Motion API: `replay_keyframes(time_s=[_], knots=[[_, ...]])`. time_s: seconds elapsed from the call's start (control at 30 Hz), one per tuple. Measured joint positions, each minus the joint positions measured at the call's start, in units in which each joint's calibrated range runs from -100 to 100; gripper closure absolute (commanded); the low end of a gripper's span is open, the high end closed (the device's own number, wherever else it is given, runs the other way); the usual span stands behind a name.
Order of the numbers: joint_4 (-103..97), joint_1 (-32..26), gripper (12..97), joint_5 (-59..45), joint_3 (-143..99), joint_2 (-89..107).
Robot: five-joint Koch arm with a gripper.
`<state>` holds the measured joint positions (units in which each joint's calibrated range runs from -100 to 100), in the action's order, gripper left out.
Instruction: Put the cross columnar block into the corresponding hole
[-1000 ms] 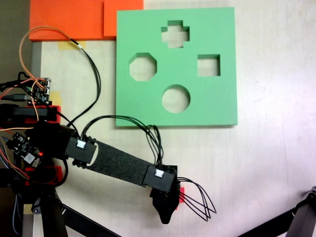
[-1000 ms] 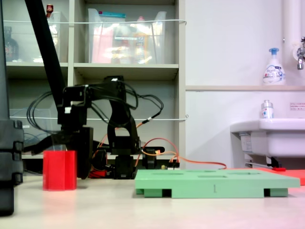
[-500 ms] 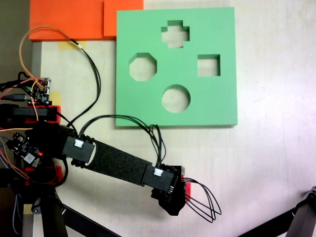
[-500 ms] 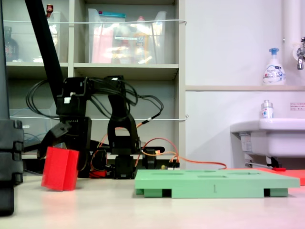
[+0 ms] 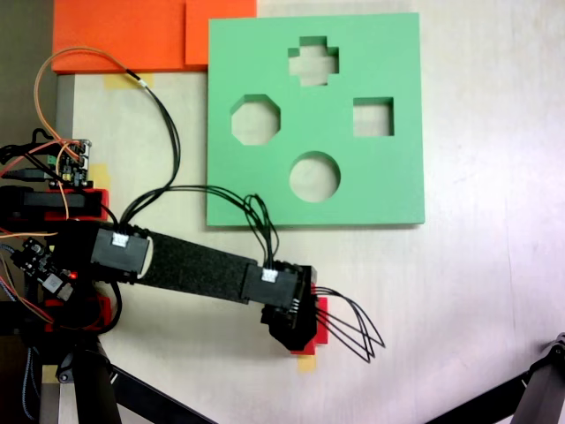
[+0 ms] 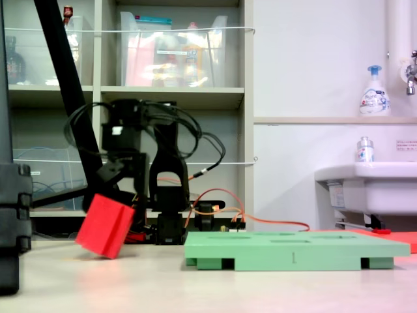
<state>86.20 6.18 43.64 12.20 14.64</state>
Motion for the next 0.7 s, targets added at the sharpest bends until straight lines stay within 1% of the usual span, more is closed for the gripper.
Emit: replay_keyframes(time_s=[0.07,0.13,0.37,0.53,0.7], knots=[[2.1,-1.5,63.6,1.6,-0.2,4.9],[3.4,-3.1,65.7,3.1,-0.2,11.4],[4.7,-9.7,65.7,9.3,-0.2,30.8],[5.1,-17.8,65.7,16.6,1.8,31.9],[-3.7,-24.7,65.7,24.7,1.8,23.4]])
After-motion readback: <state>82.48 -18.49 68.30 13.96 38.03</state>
